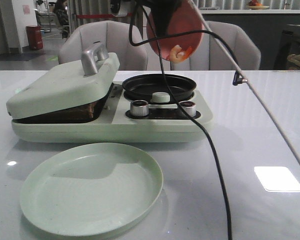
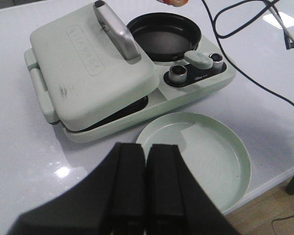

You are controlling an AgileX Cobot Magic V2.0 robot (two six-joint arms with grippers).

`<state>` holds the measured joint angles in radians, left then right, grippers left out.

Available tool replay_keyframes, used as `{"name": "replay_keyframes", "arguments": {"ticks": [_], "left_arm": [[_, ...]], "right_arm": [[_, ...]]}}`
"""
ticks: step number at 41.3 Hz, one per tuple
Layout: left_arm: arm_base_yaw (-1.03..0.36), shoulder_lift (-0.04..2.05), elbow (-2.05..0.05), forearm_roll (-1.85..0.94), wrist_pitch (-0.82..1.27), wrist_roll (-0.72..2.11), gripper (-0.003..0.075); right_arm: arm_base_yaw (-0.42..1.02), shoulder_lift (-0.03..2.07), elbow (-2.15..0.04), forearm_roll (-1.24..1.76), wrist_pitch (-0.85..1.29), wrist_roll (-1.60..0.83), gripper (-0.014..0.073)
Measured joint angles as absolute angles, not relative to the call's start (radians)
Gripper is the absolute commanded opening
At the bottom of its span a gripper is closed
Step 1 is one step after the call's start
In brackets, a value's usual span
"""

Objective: Make breakfast with bread and shrimp
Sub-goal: 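Tilt the pink bowl over the black pan to pour the shrimp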

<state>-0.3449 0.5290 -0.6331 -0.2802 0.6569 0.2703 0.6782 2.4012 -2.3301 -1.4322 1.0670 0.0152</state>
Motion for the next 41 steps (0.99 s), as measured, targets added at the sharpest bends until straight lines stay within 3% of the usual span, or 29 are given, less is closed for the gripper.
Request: {"name": "replay_keyframes", "arguments": {"ticks": [41], "left_arm": [[-0.345,0.529,-0.633,-0.280,0.657,0.270,0.0101]], "right_arm": [[0.690,2.401,-2.338,-1.608,1.070,0.116,0.0041]]}}
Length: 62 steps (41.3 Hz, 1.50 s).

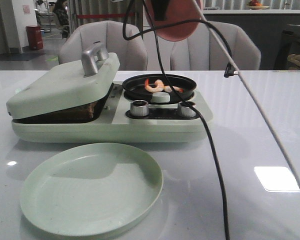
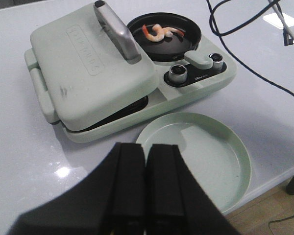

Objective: Make breakfast with bread and shrimp
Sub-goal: 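Tilt the pink bowl over the black pan to pour the shrimp, then raise the emptied pink bowl away from the pan with the right gripper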

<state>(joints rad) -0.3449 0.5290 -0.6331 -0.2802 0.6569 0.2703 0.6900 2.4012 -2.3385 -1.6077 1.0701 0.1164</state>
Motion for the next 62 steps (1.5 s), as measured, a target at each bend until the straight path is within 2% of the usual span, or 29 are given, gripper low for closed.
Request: {"name": "replay_keyframes", "arguments": {"ticks": [10,23,30,46,55,62], "left_arm": [[-0.345,0.529,-0.633,-0.280,0.657,0.270,0.0101],[-0.345,0.529,-0.633,-0.280,0.657,0.270,0.0101],[-0.345,0.529,-0.633,-0.280,0.657,0.270,0.0101],[-0.345,0.529,-0.633,-0.280,0.657,0.270,0.0101],[-0.345,0.529,-0.633,-0.280,0.657,0.270,0.0101],[-0.345,0.529,-0.633,-0.280,0.657,0.270,0.0101]], "right_arm": [[0.690,2.399,-2.338,-1.560,1.066,0.125,0.0041],[0.644,2.346,-2.338,-1.193,1.122,0.087,0.0041],[0.551,2.249,-2.338,-0.921,1.226,0.011,0.0041],[0.232,2.021,-2.334,-0.193,1.270,-0.041,0.0041],[0.117,1.958,-2.228,-0.028,1.270,-0.080,0.0041],[0.093,1.877,-2.067,-0.009,1.266,-0.081,0.0041]]}}
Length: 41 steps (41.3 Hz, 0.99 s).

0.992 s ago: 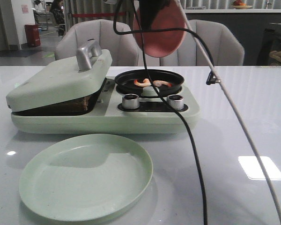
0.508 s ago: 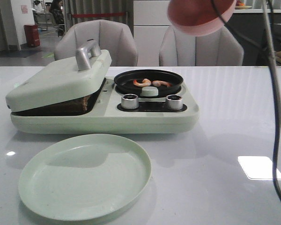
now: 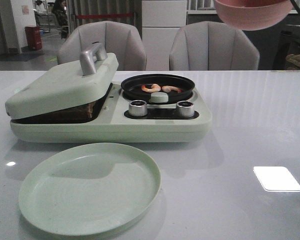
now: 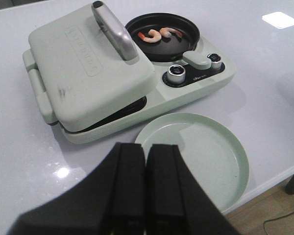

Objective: Make breakfast with bread and shrimp
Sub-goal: 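Raise the emptied pink bowl away from the pan with the right gripper, then lower the pink bowl onto the table and open the right gripper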

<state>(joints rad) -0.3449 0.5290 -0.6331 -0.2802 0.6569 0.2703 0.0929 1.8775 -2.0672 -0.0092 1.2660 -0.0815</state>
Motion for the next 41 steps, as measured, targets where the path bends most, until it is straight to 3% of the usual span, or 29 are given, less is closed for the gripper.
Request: {"name": "replay_keyframes", "arguments": {"ticks": [24,41], "left_arm": [[-0.345,0.529,-0.633,-0.280,0.657,0.270,0.0101],[-0.345,0.529,-0.633,-0.280,0.657,0.270,0.0101]], "right_arm": [[0.093,1.520,-1.322,0.008,0.884,-0.084,0.0041],[0.062,1.514,-1.096,0.077,0.699,-0.084,0.0043]]}}
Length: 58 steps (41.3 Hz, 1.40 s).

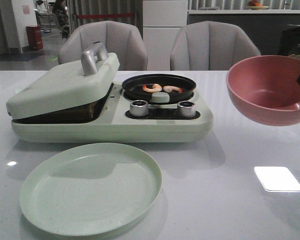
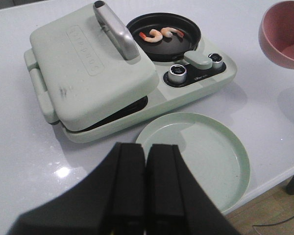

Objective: Make breakfast with bread and shrimp
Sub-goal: 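Lower the pink bowl onto the table and open the right gripper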

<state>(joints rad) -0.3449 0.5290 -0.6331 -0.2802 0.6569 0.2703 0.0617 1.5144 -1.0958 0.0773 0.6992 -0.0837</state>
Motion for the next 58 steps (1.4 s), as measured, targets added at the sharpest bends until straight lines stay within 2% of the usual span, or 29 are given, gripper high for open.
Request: {"name": "replay_keyframes", "arguments": {"ticks": [25,29,34,37,48,58], "left_arm": [[-0.336,0.529,-0.633,-0.280,0.657,0.270,0.0101],[-0.336,0.529,-0.633,-0.280,0.657,0.270,0.0101],[-0.336,0.529,-0.633,-0.280,0.657,0.270,0.0101],[-0.336,0.529,-0.633,-0.280,0.657,0.270,0.0101],[-0.336,0.529,-0.633,-0.280,0.657,0.270,0.0101],[-0.336,0.529,-0.633,-0.280,0.657,0.270,0.0101]], "right_arm": [[0.036,1.725,-1.092,0.098,0.615,-0.084,0.0055],[0.036,1.738,-1.092,0.098,0.608,-0.084,0.0176],[0.036,1.743,-1.092,0.100,0.604,-0.084,0.0411],[0.036,1.743,-1.092,0.101,0.600,-0.084,0.0489],[0.036,1.719,-1.092,0.095,0.602,-0.084,0.0503],[0.066,1.523,-1.092,0.091,0.644,-0.115,0.0503]]}}
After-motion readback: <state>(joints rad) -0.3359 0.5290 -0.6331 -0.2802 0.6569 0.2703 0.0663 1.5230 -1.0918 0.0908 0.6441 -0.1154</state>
